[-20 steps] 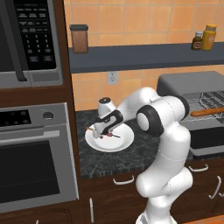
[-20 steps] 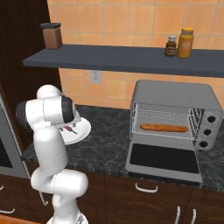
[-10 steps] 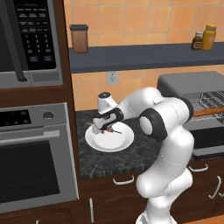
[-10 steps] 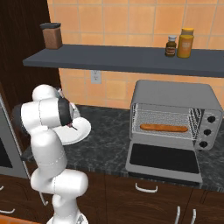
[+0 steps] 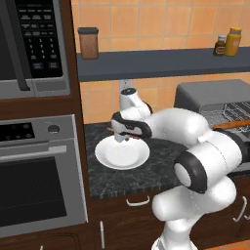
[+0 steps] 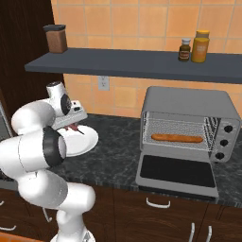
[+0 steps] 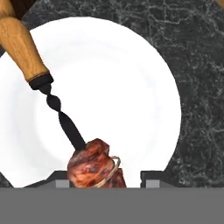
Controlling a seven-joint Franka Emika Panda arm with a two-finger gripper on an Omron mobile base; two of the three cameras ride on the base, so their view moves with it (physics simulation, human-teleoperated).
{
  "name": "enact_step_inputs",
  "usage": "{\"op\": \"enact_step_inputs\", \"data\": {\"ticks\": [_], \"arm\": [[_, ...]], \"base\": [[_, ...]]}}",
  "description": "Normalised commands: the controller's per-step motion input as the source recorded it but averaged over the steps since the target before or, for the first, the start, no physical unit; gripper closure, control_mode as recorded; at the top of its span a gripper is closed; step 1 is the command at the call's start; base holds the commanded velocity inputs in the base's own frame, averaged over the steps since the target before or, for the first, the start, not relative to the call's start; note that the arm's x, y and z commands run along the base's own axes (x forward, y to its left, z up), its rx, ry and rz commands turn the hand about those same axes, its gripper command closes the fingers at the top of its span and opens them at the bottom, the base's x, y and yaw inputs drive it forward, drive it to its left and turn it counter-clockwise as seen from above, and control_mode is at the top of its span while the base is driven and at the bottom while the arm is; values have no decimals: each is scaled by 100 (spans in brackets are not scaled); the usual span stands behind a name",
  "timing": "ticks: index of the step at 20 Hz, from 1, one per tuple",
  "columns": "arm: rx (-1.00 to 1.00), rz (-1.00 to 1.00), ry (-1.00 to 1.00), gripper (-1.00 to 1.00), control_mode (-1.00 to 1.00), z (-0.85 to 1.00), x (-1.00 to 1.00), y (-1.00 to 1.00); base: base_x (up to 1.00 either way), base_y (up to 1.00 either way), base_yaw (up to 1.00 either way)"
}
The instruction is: Pick up the kebab skewer and baguette bread, and place them inside the toaster oven. Close the toaster oven door and start by setting the timer.
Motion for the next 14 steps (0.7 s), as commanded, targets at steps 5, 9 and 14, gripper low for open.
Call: {"op": "enact_step_inputs", "data": {"ticks": [5, 9, 14], "arm": [[0, 3, -5, 100, -100, 54, -67, -92], [0, 7, -7, 100, -100, 56, -48, -78], [0, 13, -9, 100, -100, 51, -51, -90]], "base": [[0, 0, 0], [0, 0, 0], [0, 0, 0]]}}
